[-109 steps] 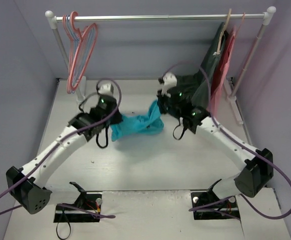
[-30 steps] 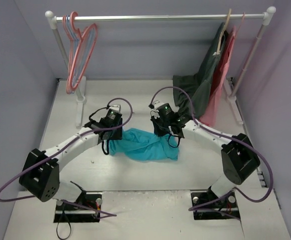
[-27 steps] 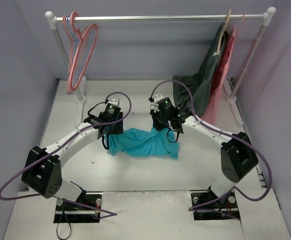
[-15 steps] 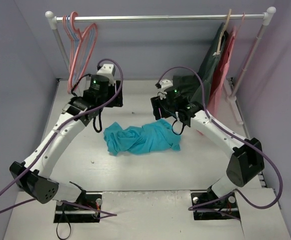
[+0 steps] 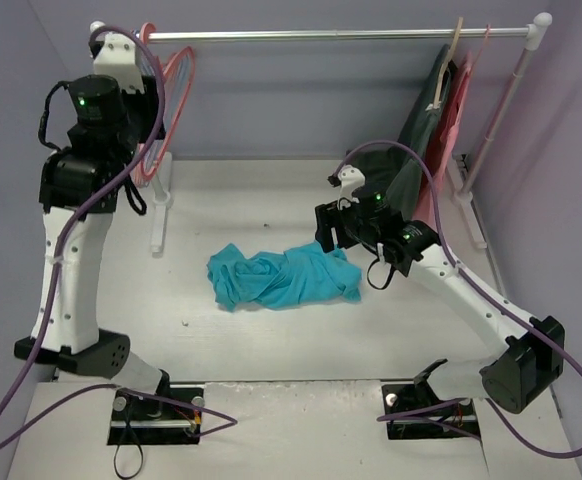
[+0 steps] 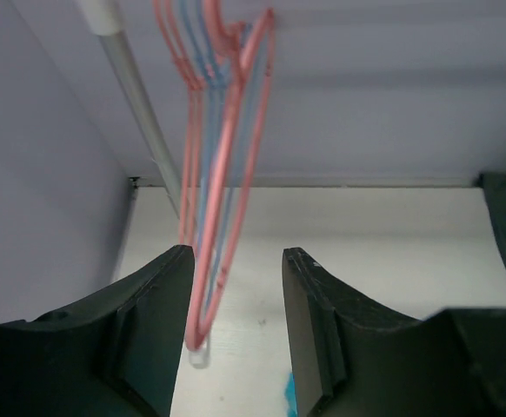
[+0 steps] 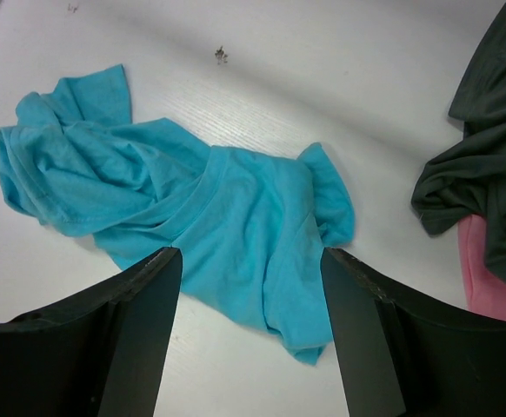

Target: Place the t-shirt on the hanger

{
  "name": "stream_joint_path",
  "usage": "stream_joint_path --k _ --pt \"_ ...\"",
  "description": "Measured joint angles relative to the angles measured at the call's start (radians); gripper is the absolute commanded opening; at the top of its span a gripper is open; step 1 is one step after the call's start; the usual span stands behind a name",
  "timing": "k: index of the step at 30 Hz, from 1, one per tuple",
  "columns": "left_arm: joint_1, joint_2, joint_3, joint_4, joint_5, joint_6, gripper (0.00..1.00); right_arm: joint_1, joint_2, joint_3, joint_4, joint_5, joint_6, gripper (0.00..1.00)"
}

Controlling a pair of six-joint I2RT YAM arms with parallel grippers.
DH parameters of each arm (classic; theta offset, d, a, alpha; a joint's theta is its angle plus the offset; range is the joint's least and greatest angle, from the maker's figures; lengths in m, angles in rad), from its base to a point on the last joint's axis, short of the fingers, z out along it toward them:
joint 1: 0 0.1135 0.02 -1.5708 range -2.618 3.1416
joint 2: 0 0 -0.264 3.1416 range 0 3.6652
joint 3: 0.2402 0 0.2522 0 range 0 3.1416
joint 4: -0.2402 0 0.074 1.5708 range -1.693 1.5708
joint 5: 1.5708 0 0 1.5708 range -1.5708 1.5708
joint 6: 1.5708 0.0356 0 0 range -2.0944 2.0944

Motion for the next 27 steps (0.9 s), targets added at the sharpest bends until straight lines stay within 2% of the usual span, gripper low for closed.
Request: stream_joint_path --k 3,8,17,27 --pt "0.074 0.091 0.081 -0.006 0.016 0.003 0.46 0.000 -0.003 -0.015 -0.005 -0.019 -0.001 0.67" --pt "0.133 0.195 0.084 -0.033 0.060 0.010 0.45 0.000 -0.042 -0.036 -0.006 -0.040 -0.012 0.68" --pt "0.208 0.219 0.034 -0.059 0.154 0.010 0.44 0.000 -0.071 -0.042 -0.006 -0.048 -0.027 0.68" --pt "0.206 0.217 0.009 -0.058 0.209 0.008 0.16 0.000 -0.043 -0.043 -0.003 -0.048 -0.026 0.68"
